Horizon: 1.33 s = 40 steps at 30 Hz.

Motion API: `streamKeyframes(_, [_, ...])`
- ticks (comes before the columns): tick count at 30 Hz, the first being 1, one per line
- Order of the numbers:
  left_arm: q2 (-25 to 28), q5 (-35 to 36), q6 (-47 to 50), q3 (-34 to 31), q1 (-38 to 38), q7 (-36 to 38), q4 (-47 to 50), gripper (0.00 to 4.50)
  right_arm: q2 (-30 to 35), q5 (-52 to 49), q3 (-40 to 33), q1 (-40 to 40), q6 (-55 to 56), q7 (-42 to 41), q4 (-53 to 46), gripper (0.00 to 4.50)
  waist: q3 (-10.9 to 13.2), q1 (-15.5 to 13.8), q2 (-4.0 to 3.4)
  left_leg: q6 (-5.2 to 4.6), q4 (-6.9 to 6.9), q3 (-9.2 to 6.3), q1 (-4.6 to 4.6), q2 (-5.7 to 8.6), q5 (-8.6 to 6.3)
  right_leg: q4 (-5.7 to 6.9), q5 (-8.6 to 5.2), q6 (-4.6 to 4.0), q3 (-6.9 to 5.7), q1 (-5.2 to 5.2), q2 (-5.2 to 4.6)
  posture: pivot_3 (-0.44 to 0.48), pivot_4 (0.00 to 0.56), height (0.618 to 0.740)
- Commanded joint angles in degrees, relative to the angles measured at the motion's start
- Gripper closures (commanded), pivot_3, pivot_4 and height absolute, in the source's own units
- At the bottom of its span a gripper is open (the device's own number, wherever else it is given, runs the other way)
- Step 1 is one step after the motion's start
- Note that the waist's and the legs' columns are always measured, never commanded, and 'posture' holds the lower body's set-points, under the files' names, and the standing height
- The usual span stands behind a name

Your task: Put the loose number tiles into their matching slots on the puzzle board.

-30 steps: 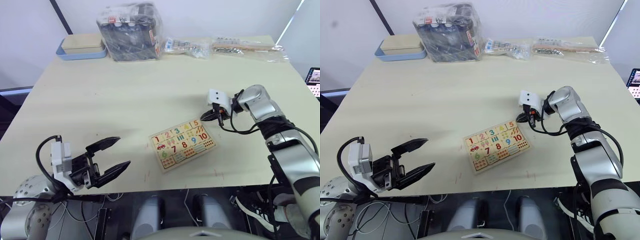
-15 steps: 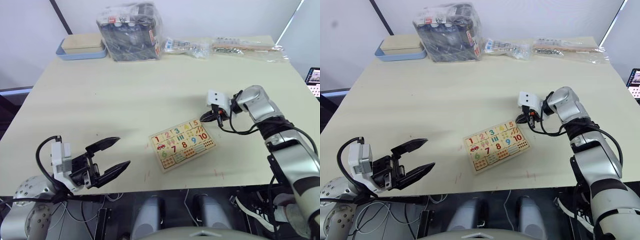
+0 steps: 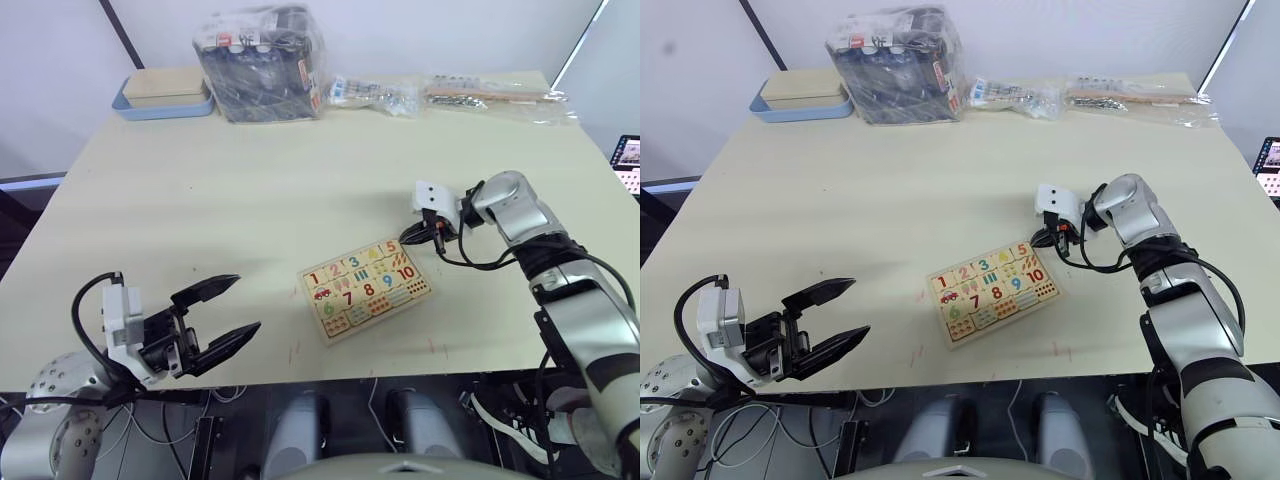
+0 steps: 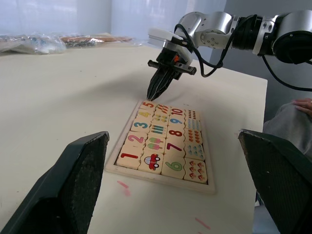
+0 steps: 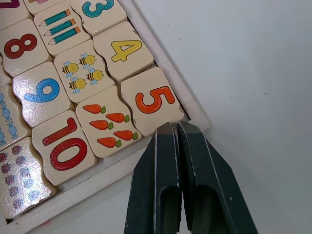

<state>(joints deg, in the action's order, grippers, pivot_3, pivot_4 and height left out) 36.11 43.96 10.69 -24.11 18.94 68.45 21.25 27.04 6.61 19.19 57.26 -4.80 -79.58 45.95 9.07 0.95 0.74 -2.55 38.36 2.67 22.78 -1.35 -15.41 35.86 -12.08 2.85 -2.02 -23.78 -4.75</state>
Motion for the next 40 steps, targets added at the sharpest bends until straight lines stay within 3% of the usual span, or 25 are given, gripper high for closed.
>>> streamKeyframes(1, [0.1, -0.1, -0.5, -0.1, 0.5, -0.3, 1.7, 0.0, 1.5, -2.2, -2.3, -1.1, 0.5, -0.7, -3.3, 4.39, 0.0, 0.0, 0.0, 0.0, 0.0, 0.0, 0.0, 0.0, 0.0, 0.0, 0.0, 0.0, 0.0, 0.0, 0.0, 0.0, 0.15, 0.74])
streamKeyframes(6, [-0.2, -1.4, -0.5, 0.5, 1.1, -1.0, 1.0, 0.0, 3.4, -6.1, -5.3, -5.4, -1.8, -1.2, -9.6, 4.39, 0.0, -0.1, 0.01, -0.01, 0.0, 0.01, 0.0, 0.0, 0.0, -0.01, 0.01, 0.02, 0.01, 0.01, -0.01, 0.0, 0.15, 0.74])
streamKeyframes(14, [-1.2, -3.9, -1.0, 0.9, 2.3, -3.0, -1.8, 0.0, 9.5, -16.5, -16.3, -22.7, -8.7, 3.1, -29.2, 4.39, 0.0, -0.4, 0.02, -0.23, 0.01, -0.03, 0.0, 0.01, -0.14, -0.04, 0.0, 0.01, -0.03, 0.06, -0.04, 0.0, 0.15, 0.74])
streamKeyframes(17, [-1.4, -4.8, -1.3, 1.1, 3.0, -3.3, -3.2, 0.0, 11.7, -20.0, -20.7, -30.8, -9.7, 4.8, -36.6, 3.5, 0.0, -0.3, 0.03, -0.24, 0.03, -0.02, -0.04, 0.0, -0.14, 0.0, -0.1, -0.16, -0.01, 0.06, -0.03, 0.0, 0.15, 0.74])
streamKeyframes(20, [-1.6, -5.5, -1.7, 1.0, 3.7, -3.6, -4.1, 0.0, 13.3, -22.1, -24.0, -36.2, -10.9, 6.8, -41.3, 2.26, 0.0, -0.4, 0.04, -0.25, 0.02, -0.05, -0.07, -0.03, -0.15, 0.0, -0.11, -0.17, -0.02, 0.09, 0.0, 0.0, 0.15, 0.74])
streamKeyframes(23, [-1.7, -5.8, -1.9, 0.6, 4.5, -4.4, -4.6, 0.0, 15.3, -25.1, -28.8, -43.5, -12.8, 8.8, -46.6, 0.62, 0.0, -0.5, 0.05, -0.26, 0.05, 0.0, -0.06, -0.02, -0.15, -0.01, -0.11, -0.16, 0.0, 0.09, -0.04, 0.0, 0.15, 0.74])
streamKeyframes(25, [-1.7, -5.9, -0.9, 0.2, 5.2, -5.6, -5.2, 0.0, 16.2, -26.9, -33.0, -49.1, -13.5, 10.4, -49.9, 0.03, -0.1, -1.1, 0.11, -0.26, 0.06, -0.03, -0.06, -0.02, -0.15, -0.01, -0.11, -0.16, 0.0, 0.09, -0.04, 0.0, 0.15, 0.74])
streamKeyframes(32, [-2.1, -7.4, -0.7, 0.2, 7.2, -8.5, -5.4, 0.0, 16.3, -30.7, -41.1, -62.0, -14.8, 15.5, -57.7, 0.03, -0.1, -1.7, 0.14, -0.27, 0.06, -0.04, -0.09, -0.05, -0.16, -0.02, -0.13, -0.14, 0.02, 0.09, -0.02, 0.0, 0.15, 0.74])
streamKeyframes(40, [-2.5, -10.4, -0.9, 1.8, 6.1, -11.3, -6.4, 0.0, 16.1, -31.9, -41.2, -65.2, -13.9, 18.0, -58.1, 0.03, -0.1, -1.7, 0.19, -0.27, 0.05, -0.04, -0.07, -0.05, -0.16, -0.02, -0.13, -0.15, 0.03, 0.08, -0.02, 0.0, 0.15, 0.74])
